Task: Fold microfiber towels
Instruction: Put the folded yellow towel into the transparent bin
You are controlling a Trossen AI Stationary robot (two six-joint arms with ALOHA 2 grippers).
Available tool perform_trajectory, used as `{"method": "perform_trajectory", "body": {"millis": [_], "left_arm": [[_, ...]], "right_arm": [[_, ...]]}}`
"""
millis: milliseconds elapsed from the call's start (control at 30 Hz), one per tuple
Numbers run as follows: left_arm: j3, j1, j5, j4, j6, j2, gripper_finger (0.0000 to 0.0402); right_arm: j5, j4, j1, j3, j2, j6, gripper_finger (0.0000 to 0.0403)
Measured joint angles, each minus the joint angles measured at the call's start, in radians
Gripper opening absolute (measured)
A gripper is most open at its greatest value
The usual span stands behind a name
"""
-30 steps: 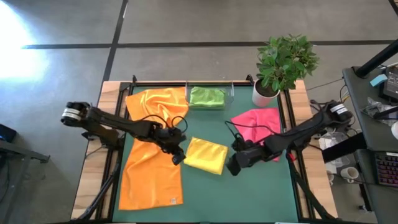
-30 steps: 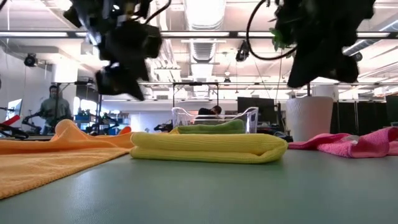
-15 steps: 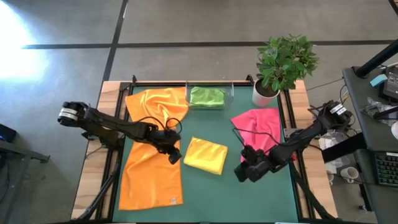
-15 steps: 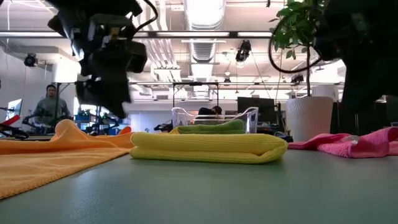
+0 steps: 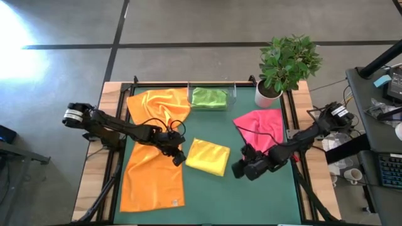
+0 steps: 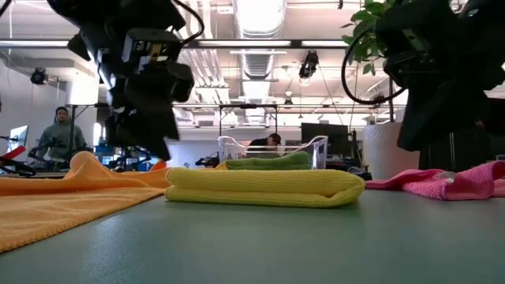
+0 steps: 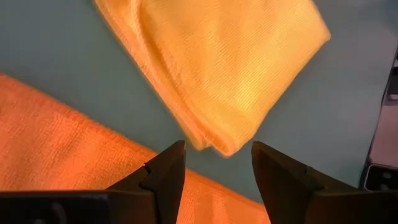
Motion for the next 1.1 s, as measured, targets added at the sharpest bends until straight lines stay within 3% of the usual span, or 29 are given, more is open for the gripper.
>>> {"method": "perform_trajectory", "body": {"millis": [233, 400, 733, 1100], "left_arm": [[0.019, 0.033, 0.009, 0.022, 0.001, 0.029, 0.0168], [0.023, 0.090, 0.008, 0.019, 0.001, 0.067, 0.0168], [0.024, 0.136, 0.070, 0.080, 0.003, 0.146, 0.0168], [0.038, 0.167, 0.069, 0.127, -0.023, 0.210, 0.0168]], "right_arm": [[-0.001, 0.002, -0.046, 0.000, -0.004, -0.013, 0.0111], [-0.001, 0.032, -0.100, 0.000, -0.001, -0.015, 0.0135], [-0.009, 0.054, -0.198, -0.001, 0.033, -0.029, 0.0141], [-0.011, 0.081, -0.270, -0.006, 0.056, -0.064, 0.0141]]}}
